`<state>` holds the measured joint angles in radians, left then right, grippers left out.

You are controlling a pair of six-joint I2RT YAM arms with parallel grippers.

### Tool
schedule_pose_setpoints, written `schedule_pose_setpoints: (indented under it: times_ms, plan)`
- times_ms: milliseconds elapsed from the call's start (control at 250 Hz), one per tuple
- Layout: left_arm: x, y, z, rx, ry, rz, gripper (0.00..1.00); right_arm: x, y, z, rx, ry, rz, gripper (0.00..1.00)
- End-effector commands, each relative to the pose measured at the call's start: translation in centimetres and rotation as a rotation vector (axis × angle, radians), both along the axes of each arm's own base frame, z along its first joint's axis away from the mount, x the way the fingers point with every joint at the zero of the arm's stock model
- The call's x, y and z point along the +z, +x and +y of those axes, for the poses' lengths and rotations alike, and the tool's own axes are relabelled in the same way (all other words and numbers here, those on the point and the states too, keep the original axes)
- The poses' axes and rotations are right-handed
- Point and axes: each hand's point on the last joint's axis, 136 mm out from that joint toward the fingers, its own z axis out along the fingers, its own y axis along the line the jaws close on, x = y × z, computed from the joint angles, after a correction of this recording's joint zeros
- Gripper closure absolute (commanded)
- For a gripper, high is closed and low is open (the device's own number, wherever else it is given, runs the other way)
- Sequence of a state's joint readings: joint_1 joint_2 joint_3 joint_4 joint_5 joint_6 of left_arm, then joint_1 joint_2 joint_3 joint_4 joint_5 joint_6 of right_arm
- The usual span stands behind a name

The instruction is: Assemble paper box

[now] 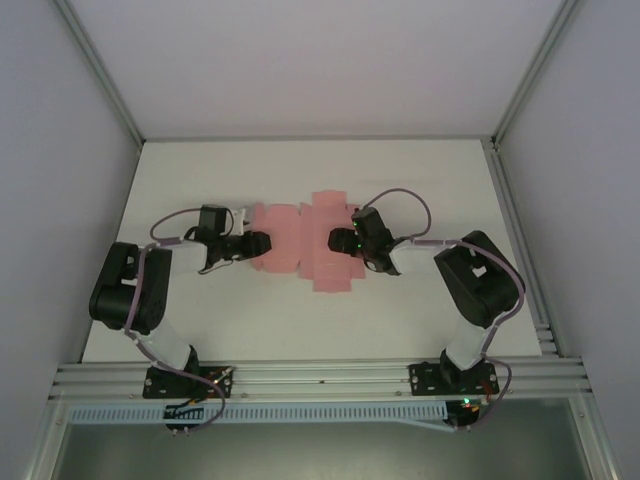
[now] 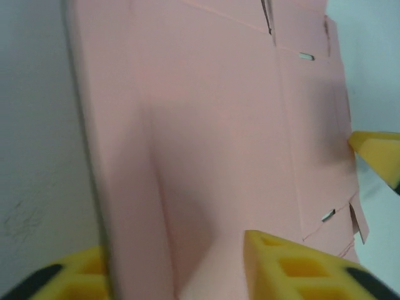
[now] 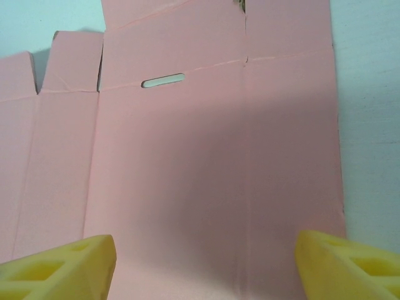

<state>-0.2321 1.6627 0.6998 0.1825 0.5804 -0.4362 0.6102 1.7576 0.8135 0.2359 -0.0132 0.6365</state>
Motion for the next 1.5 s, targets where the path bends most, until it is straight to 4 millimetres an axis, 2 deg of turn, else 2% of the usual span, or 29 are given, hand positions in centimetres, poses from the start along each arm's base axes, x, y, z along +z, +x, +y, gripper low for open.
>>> schedule_pose_setpoints:
  times_ms: [0, 116, 252, 419, 467, 575, 751, 902, 1206, 1402, 1497]
  plan:
    - [0.6, 0.4, 0.0, -0.005, 0.027, -0.029, 0.78, -4.4, -3.9, -1.9, 0.003, -0.074, 0.187, 0.24]
    - [1.9, 0.6, 0.0, -0.015, 0.024, -0.087, 1.00, -3.5, -3.5, -1.6, 0.015, -0.061, 0.165, 0.24]
    - [4.2, 0.7, -0.4, -0.044, 0.003, -0.163, 1.00, -1.5, -2.9, -1.3, 0.027, -0.049, 0.120, 0.23]
    - [8.2, 0.5, -1.0, -0.093, -0.027, -0.304, 1.00, 3.2, -1.8, -0.7, 0.056, -0.014, -0.001, 0.18]
    - [9.4, 0.2, -1.1, -0.114, -0.031, -0.337, 1.00, 5.1, -1.4, -0.7, 0.059, 0.003, -0.046, 0.16]
    - [12.3, -1.6, -1.8, -0.194, -0.054, -0.436, 1.00, 9.1, -1.2, -0.6, 0.074, 0.042, -0.145, 0.14]
    - [17.8, -4.4, -2.4, -0.247, -0.072, -0.646, 1.00, 13.3, -2.1, -1.7, 0.077, 0.082, -0.249, 0.11]
    - [21.9, -6.3, -2.5, -0.247, -0.100, -0.775, 1.00, 15.7, -3.0, -3.6, 0.086, 0.152, -0.300, 0.09]
    - [28.9, -10.9, -3.5, -0.359, -0.252, -0.990, 1.00, 21.0, -4.7, -5.7, 0.247, 0.384, -0.510, 0.07]
    - [30.7, -11.8, -3.5, -0.364, -0.309, -1.003, 1.00, 24.0, -5.8, -5.0, 0.378, 0.485, -0.606, 0.14]
    - [31.7, -12.7, -3.8, -0.395, -0.357, -1.018, 1.00, 24.7, -5.7, -4.7, 0.398, 0.520, -0.615, 0.19]
